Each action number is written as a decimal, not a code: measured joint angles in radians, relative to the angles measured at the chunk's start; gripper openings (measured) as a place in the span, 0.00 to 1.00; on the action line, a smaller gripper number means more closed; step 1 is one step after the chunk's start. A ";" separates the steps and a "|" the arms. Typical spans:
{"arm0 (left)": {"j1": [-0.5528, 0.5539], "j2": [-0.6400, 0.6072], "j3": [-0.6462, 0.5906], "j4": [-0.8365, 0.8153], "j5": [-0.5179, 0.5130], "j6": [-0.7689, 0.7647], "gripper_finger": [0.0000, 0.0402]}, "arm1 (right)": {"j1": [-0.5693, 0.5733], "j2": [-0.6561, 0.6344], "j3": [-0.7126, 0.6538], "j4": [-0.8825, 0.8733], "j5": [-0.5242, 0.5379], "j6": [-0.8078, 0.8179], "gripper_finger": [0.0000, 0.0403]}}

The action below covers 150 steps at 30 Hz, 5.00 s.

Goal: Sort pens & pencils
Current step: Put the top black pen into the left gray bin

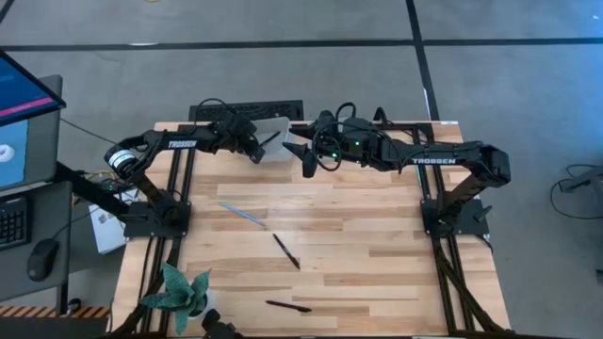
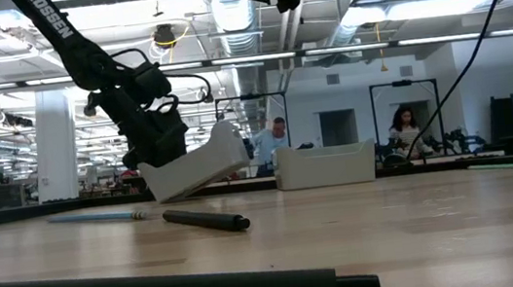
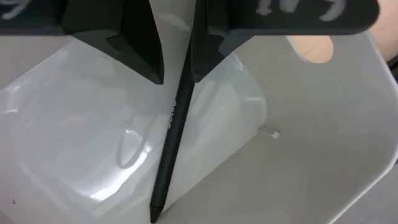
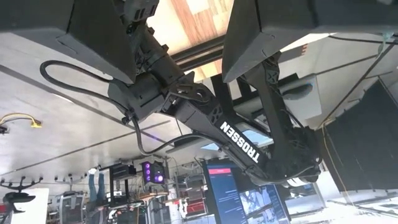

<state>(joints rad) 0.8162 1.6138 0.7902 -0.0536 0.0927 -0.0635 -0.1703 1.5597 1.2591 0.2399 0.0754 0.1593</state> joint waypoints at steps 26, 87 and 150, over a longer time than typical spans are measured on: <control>0.000 0.000 0.000 0.023 -0.001 -0.122 0.38 | 0.000 0.000 0.000 0.000 0.000 -0.001 0.65; -0.170 -0.586 0.209 -0.189 0.138 0.045 0.38 | -0.033 0.000 0.000 -0.317 0.000 0.103 0.65; -0.882 -0.543 0.175 -0.516 -0.266 -0.043 0.38 | 0.215 -0.515 -0.648 -0.176 0.060 0.051 0.65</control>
<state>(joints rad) -0.0662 1.0712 0.9652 -0.5699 -0.1729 -0.1062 0.0446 1.0443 0.6109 0.0640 0.1352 0.2100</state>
